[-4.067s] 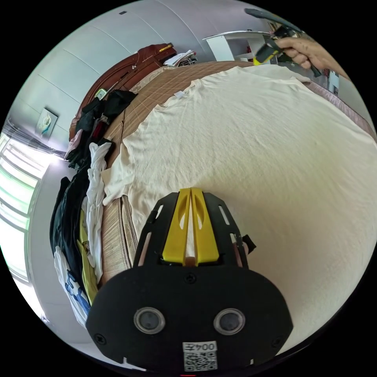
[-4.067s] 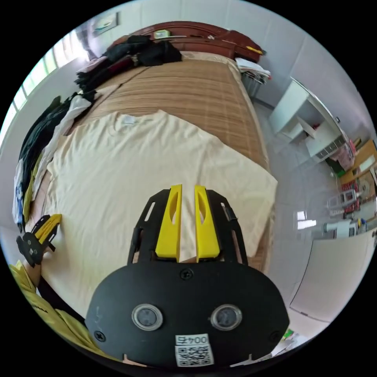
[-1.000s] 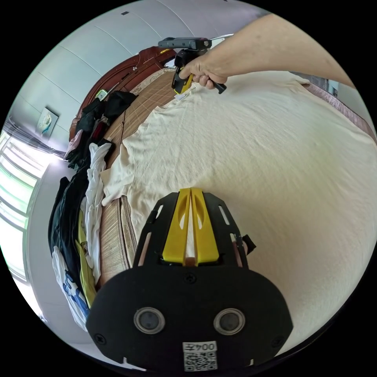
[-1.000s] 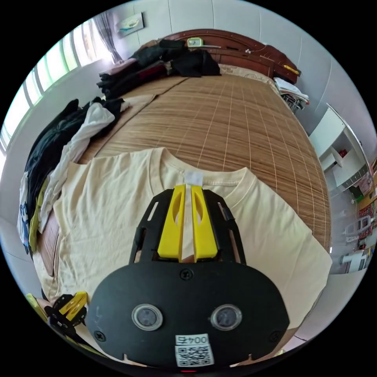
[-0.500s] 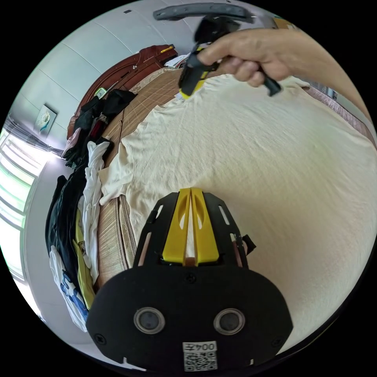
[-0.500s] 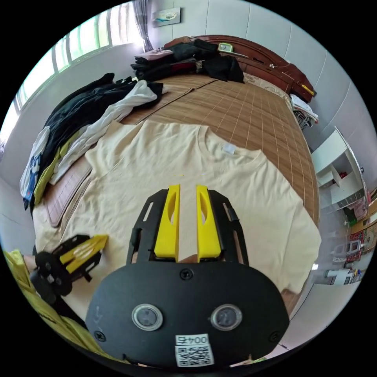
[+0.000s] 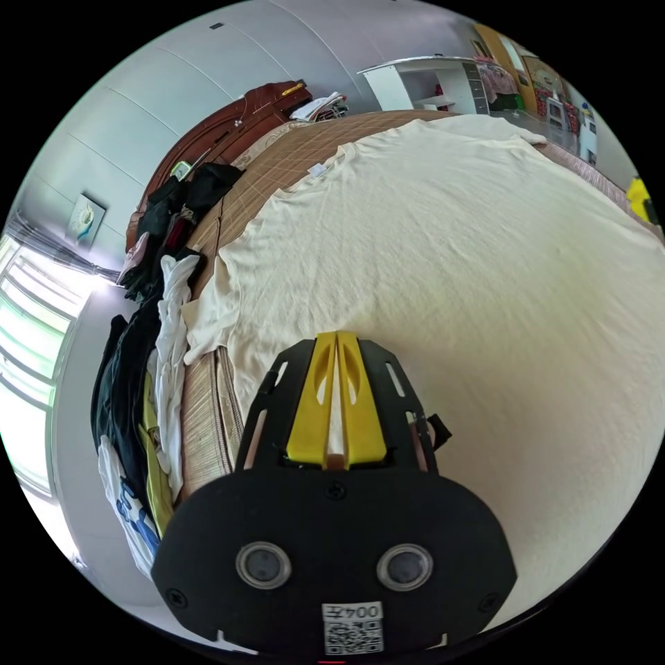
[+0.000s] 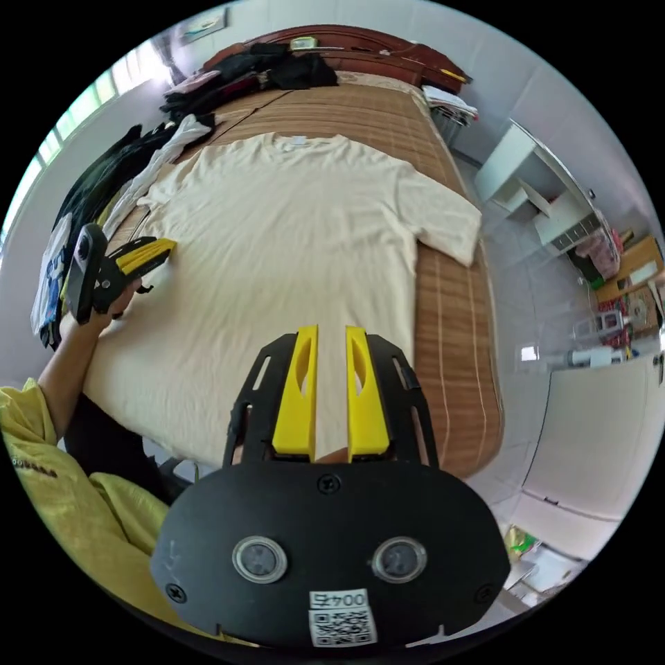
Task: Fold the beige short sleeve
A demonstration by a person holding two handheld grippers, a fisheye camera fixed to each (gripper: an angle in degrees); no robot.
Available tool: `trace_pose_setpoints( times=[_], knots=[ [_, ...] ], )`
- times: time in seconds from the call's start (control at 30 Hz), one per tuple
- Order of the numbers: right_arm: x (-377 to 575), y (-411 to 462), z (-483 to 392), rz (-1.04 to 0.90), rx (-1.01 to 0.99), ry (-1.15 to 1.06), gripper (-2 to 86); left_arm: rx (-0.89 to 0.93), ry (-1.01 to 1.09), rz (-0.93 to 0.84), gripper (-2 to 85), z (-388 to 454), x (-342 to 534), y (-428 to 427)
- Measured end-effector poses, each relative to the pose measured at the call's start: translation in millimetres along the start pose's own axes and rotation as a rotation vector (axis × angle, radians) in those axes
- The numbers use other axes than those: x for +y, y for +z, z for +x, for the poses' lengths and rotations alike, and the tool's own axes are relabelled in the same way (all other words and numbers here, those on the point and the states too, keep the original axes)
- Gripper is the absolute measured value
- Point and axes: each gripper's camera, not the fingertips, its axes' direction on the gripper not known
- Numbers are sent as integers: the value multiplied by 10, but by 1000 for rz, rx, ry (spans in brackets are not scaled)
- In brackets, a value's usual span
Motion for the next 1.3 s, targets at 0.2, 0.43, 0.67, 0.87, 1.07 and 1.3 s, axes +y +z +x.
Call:
trace_pose_setpoints(
  times=[0.2, 0.43, 0.67, 0.87, 1.07, 1.3],
  knots=[
    [1159, -310, 1189, 94, -232, 268, 61, 157, -148, -2, 8, -682, 249, -447],
    [2096, -245, 1792, 144, -377, 349, 67, 271, -246, 7, 8, -977, 1300, -1129],
    [2529, 14, 1883, 112, -472, 347, 73, 247, -285, -52, 8, -819, 1946, -1082],
    [2412, 270, 1763, 42, -471, 274, 65, 286, -307, -38, 9, -999, 2079, -1084],
    [2488, 17, 1905, 9, -392, 262, 33, 287, -286, -44, 9, -1080, 2149, -1125],
    [2497, -227, 1876, -6, -310, 284, 61, 236, -264, -15, 10, -1029, 2258, -1219]
  ],
)
